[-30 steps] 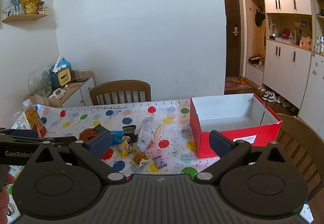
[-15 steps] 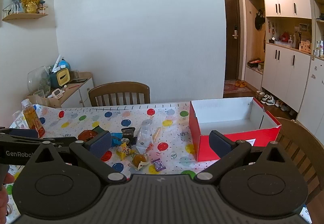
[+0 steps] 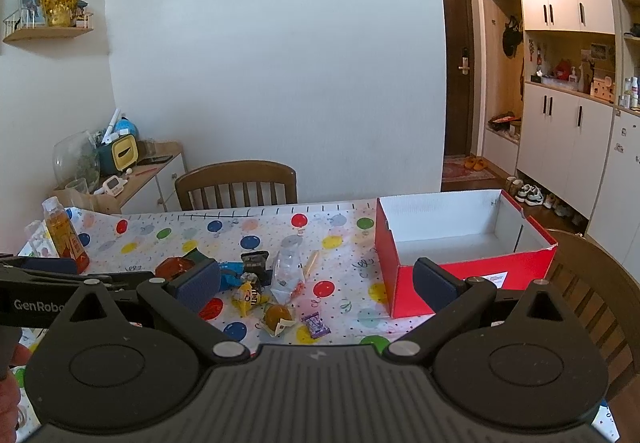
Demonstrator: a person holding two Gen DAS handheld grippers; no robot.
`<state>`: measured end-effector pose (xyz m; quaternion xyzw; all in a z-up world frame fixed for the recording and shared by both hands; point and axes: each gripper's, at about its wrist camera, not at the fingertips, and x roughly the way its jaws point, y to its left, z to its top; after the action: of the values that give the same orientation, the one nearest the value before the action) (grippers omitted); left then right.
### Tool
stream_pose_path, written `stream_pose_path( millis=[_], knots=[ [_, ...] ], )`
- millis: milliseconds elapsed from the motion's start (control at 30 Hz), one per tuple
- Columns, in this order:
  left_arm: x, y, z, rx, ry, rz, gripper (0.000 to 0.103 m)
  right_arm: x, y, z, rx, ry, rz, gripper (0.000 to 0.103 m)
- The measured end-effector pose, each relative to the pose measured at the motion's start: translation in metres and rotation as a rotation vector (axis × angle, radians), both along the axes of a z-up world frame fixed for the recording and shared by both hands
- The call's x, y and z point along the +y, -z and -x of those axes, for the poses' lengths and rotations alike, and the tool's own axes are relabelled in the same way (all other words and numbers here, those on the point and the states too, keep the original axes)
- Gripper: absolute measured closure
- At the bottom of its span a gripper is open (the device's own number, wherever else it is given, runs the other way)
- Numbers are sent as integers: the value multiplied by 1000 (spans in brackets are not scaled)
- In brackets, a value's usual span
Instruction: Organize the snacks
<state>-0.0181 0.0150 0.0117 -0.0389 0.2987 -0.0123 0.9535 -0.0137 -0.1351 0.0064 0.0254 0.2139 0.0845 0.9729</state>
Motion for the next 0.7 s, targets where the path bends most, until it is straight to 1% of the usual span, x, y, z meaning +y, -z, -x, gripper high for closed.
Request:
stream_pose_path(
  millis=[200,333,700],
  knots=[
    [0,0,-1,1,-6,1,0,-1,1,0,-1,-10,-13,0],
    [4,2,-3,8,-7,17,0,-3,3,-2,5,-15,-25,0],
    [8,12,-13,33,-11,23,0,0,15,-18,43,-25,-13,0]
  ],
)
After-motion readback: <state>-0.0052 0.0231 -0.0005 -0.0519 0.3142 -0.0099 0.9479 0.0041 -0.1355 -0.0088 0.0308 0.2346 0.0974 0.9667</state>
